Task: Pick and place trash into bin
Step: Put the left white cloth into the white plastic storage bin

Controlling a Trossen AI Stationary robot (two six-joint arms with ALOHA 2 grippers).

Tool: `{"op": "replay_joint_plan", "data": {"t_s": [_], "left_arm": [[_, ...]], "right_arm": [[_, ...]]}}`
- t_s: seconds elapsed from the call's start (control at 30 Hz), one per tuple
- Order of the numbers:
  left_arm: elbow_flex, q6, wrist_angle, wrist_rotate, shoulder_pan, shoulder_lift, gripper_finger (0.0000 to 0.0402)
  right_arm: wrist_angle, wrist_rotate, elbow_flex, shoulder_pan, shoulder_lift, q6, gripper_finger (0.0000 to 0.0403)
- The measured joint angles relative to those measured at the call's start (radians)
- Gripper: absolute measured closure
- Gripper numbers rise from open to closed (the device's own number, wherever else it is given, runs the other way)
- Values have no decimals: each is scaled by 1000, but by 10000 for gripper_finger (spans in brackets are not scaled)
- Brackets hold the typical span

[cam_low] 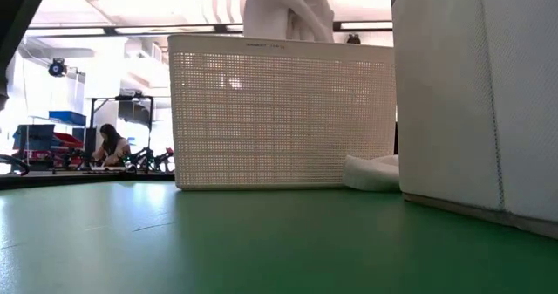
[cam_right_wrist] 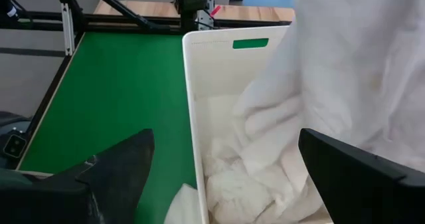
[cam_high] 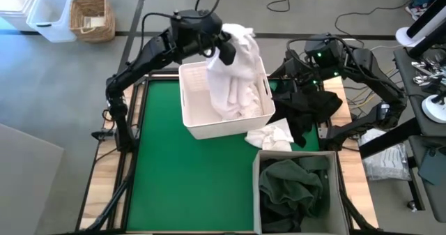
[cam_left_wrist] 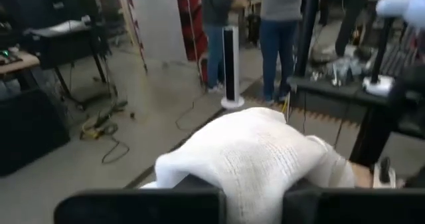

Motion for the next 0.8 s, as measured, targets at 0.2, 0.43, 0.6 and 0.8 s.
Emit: {"op": "replay_joint_plan", "data": {"t_s": [0.2, 0.43, 0.6, 0.8], "left_arm": [[0, -4, -156, 0, 0, -22, 401], [0, -24, -310, 1, -11, -35, 401], [0, -31, -392, 1, -21, -34, 401], [0, -32, -499, 20, -24, -34, 401]], "right_arm": [[10, 0, -1, 0, 0, 0, 35], [11, 0, -1, 0, 0, 0, 35], [11, 0, -1, 0, 1, 0, 35], [12, 0, -1, 0, 1, 0, 35]]}}
